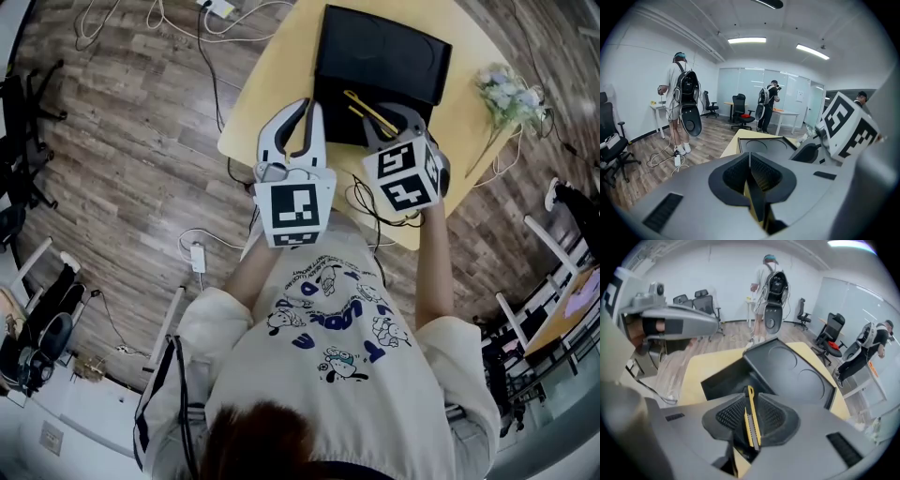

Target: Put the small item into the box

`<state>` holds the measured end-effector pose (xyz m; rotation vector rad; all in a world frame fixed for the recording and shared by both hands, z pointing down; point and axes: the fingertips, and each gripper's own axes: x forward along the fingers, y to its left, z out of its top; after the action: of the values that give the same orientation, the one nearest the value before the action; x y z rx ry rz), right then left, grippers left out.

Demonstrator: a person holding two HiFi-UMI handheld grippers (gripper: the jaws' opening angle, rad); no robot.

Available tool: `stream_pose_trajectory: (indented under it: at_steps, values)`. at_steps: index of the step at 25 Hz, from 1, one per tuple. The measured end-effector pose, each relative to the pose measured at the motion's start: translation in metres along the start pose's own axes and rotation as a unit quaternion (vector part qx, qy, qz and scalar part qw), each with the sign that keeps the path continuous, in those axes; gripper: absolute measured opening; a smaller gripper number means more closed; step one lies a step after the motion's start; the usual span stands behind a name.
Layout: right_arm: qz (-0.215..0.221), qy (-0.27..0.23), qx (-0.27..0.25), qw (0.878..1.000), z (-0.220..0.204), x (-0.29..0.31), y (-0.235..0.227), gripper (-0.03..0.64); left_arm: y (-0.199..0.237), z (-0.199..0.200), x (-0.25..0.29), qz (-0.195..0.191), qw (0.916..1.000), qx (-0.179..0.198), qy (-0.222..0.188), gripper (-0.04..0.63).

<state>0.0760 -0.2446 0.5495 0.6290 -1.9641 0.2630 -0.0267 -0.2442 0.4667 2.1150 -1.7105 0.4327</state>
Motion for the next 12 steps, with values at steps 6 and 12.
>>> stream_pose_trajectory:
  at_steps: [6,12]
  values:
    - [-0.049,-0.147,0.108,0.982,0.052,-0.059,0.001,0.056,-0.011,0.041,-0.015,-0.009,0.9991,0.007,-0.042,0.025]
    - [-0.132,-0.262,0.179,0.939,0.082,-0.111,-0.014,0.043,-0.024,0.089,-0.029,-0.022,0.994,0.028,-0.104,0.025]
